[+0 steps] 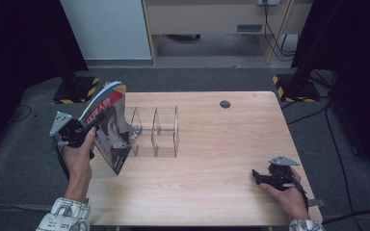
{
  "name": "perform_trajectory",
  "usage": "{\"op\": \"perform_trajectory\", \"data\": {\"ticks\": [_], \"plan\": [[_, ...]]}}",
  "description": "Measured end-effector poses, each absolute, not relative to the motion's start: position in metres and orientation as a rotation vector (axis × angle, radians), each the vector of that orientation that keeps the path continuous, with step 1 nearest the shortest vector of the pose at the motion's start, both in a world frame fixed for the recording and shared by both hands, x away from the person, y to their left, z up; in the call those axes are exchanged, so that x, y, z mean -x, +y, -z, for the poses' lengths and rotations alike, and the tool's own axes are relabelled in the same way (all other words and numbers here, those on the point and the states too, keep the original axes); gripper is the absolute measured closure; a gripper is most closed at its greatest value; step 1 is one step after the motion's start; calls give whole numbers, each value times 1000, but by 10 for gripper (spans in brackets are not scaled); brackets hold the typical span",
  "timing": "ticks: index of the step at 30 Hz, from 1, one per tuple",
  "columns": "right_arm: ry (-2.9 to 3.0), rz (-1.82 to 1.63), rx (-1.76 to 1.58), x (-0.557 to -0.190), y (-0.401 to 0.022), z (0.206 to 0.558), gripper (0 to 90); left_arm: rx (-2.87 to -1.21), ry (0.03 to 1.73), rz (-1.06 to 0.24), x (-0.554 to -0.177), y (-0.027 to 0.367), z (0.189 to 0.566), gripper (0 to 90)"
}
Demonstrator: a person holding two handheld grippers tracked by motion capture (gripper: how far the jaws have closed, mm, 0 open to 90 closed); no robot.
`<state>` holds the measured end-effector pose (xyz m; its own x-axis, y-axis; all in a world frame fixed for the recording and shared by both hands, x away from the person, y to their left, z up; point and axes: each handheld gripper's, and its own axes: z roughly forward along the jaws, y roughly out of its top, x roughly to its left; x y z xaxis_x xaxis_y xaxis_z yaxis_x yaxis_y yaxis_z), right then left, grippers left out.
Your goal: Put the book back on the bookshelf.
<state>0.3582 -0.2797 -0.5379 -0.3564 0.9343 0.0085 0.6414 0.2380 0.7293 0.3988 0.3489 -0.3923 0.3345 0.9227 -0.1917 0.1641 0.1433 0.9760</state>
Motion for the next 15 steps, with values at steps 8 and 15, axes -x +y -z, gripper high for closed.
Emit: {"op": "perform_trajectory", "data": {"ticks": [8, 15], "plan": [[2085, -910, -1442, -358, -280, 538, 152, -1325, 1104, -757, -399, 349, 393, 417], [2085, -910, -1441, -358, -280, 538, 152, -1347, 1108, -773, -399, 350, 395, 292]]}}
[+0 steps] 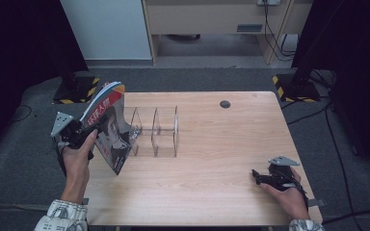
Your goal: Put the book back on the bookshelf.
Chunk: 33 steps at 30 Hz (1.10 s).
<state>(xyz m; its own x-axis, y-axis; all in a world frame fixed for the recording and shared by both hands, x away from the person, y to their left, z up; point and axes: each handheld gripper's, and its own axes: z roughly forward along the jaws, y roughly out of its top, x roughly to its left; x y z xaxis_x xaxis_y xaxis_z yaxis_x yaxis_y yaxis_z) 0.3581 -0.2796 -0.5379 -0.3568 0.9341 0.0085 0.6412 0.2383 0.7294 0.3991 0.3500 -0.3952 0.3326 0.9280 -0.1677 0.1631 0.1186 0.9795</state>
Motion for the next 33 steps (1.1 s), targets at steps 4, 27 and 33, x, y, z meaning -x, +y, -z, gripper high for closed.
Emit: {"op": "perform_trajectory", "data": {"ticks": [4, 27, 33], "plan": [[2084, -910, -1440, -358, -280, 538, 152, -1345, 1117, -776, -399, 351, 395, 238], [2086, -910, -1441, -358, -279, 538, 151, -1394, 1129, -775, -387, 355, 394, 42], [2087, -910, -1440, -358, -279, 538, 150, -1437, 1101, -790, -383, 352, 393, 32]]}}
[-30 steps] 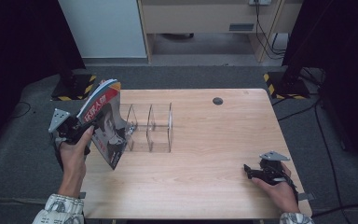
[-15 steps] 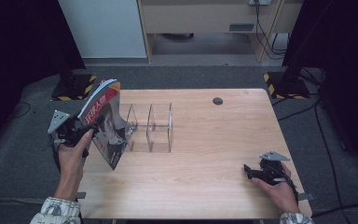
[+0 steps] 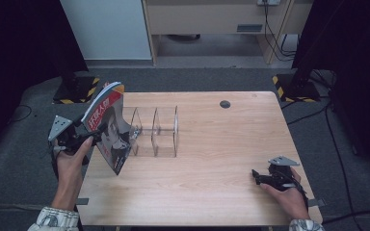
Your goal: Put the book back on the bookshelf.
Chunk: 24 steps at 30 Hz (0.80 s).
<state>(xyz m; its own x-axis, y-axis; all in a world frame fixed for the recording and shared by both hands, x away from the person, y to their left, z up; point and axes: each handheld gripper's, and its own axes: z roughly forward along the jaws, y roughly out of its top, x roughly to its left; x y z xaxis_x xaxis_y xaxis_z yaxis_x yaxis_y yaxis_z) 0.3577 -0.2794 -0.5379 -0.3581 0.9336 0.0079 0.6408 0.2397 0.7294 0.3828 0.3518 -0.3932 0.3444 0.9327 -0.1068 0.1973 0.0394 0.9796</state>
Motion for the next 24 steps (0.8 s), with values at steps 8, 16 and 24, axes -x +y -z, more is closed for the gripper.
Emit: {"op": "perform_trajectory", "data": {"ticks": [8, 16, 24], "plan": [[2086, -911, -1438, -358, -279, 538, 150, -1452, 1096, -779, -377, 354, 393, 31], [2082, -911, -1441, -358, -279, 538, 150, -1466, 1096, -776, -369, 356, 396, 31], [2083, -910, -1441, -358, -279, 538, 150, -1493, 1093, -768, -362, 356, 401, 31]]}}
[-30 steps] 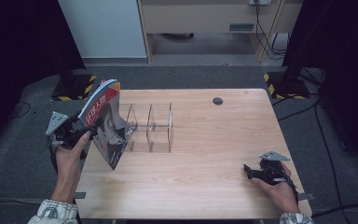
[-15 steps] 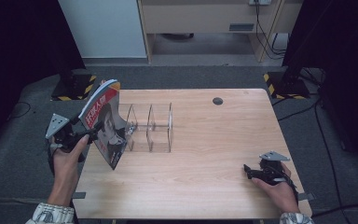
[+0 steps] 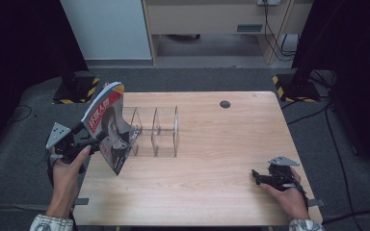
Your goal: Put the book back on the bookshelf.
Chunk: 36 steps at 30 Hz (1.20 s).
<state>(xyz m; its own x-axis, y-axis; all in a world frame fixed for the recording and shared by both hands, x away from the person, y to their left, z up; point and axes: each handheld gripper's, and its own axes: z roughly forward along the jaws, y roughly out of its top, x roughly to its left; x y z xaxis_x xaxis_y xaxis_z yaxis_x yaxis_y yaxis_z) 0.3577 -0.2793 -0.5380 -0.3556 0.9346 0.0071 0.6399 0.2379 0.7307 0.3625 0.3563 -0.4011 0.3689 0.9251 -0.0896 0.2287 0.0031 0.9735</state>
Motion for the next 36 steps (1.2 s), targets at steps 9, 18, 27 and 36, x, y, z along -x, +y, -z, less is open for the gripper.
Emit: {"op": "perform_trajectory", "data": {"ticks": [9, 18, 27, 36], "plan": [[2082, -911, -1441, -358, -279, 538, 150, -1506, 1103, -760, -356, 358, 409, 33], [2082, -911, -1441, -358, -279, 538, 150, -1519, 1114, -748, -350, 359, 418, 33], [2082, -911, -1442, -357, -279, 538, 150, -1534, 1121, -736, -342, 360, 426, 33], [2087, -910, -1441, -358, -279, 538, 136, -1542, 1133, -717, -334, 361, 434, 32]]}}
